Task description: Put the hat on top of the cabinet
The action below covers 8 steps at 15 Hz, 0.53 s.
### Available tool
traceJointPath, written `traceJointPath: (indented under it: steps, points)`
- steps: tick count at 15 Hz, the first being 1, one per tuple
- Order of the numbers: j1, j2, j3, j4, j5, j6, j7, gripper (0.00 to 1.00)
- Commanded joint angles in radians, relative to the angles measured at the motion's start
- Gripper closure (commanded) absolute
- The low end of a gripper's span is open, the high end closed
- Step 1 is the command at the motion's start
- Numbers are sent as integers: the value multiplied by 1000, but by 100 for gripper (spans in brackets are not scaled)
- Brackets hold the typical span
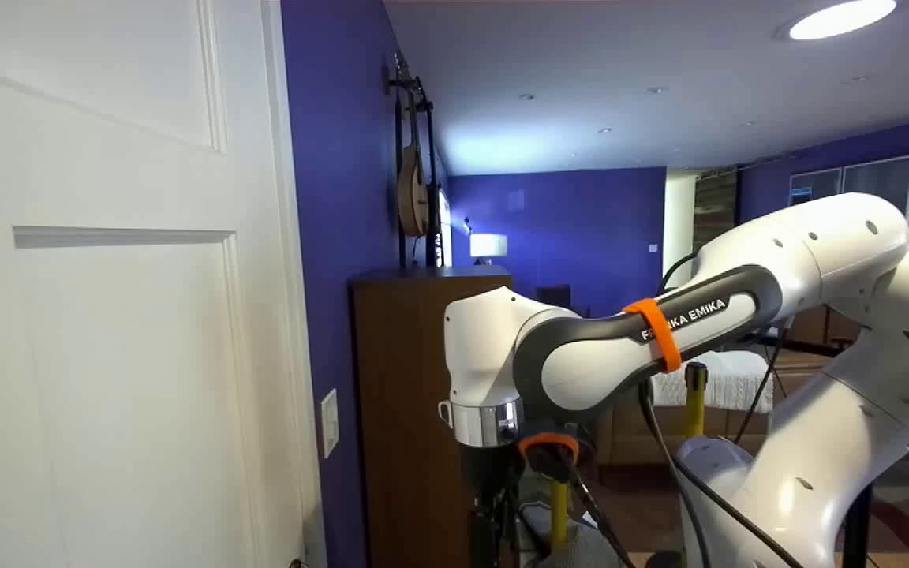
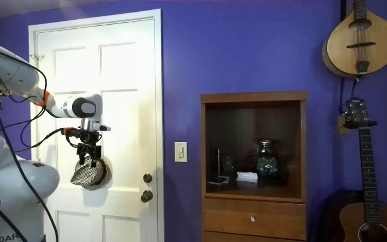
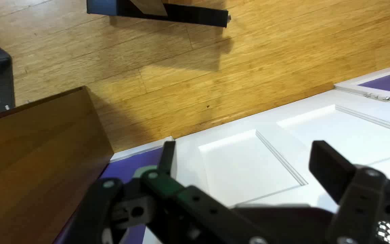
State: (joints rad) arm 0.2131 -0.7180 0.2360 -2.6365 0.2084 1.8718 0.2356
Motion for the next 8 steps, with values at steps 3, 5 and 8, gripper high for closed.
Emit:
traceJointPath:
  steps: [3,5,8]
  points:
    - [-5,0,3,1,2,-2,-3,0]
    - [-5,0,3,2,2,-2,-3,0]
    - [-7,40,1,21,16,69,-14,0]
